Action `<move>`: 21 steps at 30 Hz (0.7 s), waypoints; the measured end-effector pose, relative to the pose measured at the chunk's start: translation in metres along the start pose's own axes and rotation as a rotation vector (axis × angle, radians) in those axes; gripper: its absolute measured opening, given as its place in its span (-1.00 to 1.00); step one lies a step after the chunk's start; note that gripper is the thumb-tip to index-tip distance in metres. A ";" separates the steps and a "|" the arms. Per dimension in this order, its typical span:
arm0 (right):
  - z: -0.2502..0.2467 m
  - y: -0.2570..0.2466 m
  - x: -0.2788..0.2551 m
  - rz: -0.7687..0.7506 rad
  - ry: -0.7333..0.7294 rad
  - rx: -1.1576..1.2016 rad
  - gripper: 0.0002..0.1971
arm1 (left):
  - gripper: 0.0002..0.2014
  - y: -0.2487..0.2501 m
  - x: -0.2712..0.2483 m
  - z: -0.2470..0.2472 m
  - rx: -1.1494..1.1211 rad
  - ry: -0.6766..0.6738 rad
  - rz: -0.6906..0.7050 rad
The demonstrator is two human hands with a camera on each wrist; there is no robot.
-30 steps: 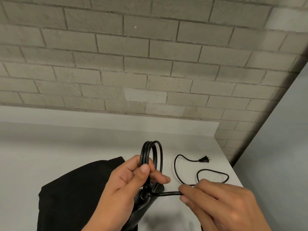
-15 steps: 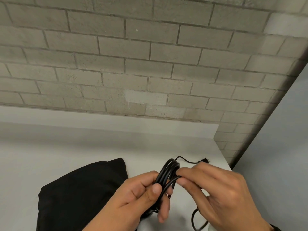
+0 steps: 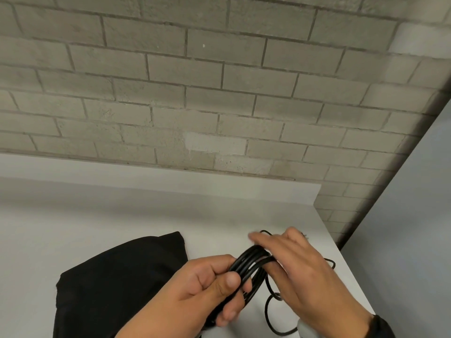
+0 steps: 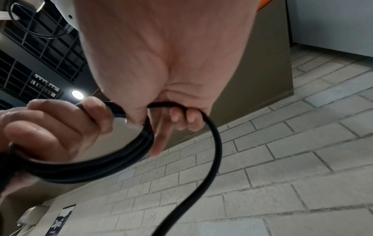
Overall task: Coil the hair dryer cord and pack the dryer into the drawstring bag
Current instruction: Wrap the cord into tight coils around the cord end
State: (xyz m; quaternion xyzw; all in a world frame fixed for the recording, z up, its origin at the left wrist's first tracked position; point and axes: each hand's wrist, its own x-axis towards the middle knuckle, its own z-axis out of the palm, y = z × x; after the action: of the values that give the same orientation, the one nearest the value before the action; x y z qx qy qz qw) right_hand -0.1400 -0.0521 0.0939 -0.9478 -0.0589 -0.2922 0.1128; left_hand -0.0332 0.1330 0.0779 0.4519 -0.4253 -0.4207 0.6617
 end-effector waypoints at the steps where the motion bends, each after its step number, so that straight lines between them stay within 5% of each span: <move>1: 0.000 0.001 0.000 -0.017 -0.015 -0.017 -0.73 | -0.68 0.000 0.000 -0.001 0.001 -0.003 -0.007; 12: -0.003 -0.007 0.001 0.046 -0.192 0.144 -0.77 | -0.87 0.010 -0.001 -0.016 -0.020 -0.172 -0.058; 21: -0.005 -0.011 0.005 -0.044 -0.297 0.014 -0.72 | -0.83 0.014 0.005 -0.021 0.001 -0.240 -0.127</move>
State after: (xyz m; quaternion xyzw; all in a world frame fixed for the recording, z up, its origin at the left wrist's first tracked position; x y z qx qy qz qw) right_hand -0.1401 -0.0428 0.1028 -0.9783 -0.0977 -0.1506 0.1030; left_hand -0.0094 0.1367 0.0869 0.4247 -0.4721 -0.5127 0.5779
